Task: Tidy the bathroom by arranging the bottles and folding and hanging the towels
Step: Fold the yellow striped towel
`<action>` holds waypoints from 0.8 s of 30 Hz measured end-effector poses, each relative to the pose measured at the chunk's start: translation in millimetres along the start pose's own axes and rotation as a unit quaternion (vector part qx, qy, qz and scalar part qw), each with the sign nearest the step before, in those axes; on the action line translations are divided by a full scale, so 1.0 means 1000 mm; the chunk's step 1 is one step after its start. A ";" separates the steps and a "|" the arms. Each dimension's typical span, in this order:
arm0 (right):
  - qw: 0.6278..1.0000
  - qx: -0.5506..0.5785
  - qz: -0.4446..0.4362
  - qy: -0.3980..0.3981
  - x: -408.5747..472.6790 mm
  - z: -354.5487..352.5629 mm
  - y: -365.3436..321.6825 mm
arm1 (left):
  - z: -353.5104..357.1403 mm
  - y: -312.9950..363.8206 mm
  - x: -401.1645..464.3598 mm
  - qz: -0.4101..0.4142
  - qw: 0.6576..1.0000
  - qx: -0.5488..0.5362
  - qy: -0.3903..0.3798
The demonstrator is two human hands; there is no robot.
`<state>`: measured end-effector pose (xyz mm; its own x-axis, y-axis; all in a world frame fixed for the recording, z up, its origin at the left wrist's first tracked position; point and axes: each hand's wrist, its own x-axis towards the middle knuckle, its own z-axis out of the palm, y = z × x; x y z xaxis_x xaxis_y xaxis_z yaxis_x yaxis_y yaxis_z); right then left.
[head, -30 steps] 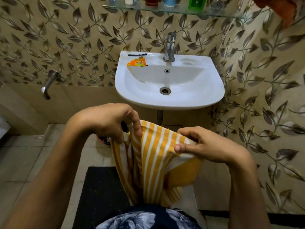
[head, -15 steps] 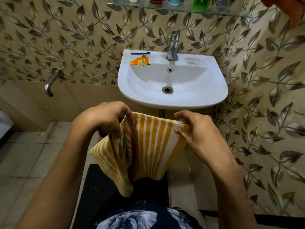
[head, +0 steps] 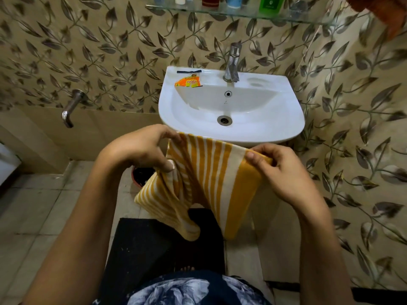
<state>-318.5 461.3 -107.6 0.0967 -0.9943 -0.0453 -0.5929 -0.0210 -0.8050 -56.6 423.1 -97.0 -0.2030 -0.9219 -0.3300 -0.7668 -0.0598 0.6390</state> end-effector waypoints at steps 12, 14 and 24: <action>0.978 0.171 0.060 0.104 0.004 0.039 -0.004 | 0.035 0.027 -0.012 -0.005 0.936 -0.351 0.016; 0.974 0.202 0.058 0.088 0.004 0.046 -0.007 | 0.041 0.033 -0.014 -0.005 0.930 -0.368 0.020; 0.970 0.200 -0.064 -0.118 0.002 0.041 -0.008 | 0.052 0.046 -0.019 -0.028 0.869 -0.492 0.051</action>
<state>-281.1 464.2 -125.1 0.3580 -0.9333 -0.0269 -0.2106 -0.0526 -0.9762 -119.7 458.0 -97.8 -0.0894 -0.9331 -0.3482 0.1284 -0.3575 0.9250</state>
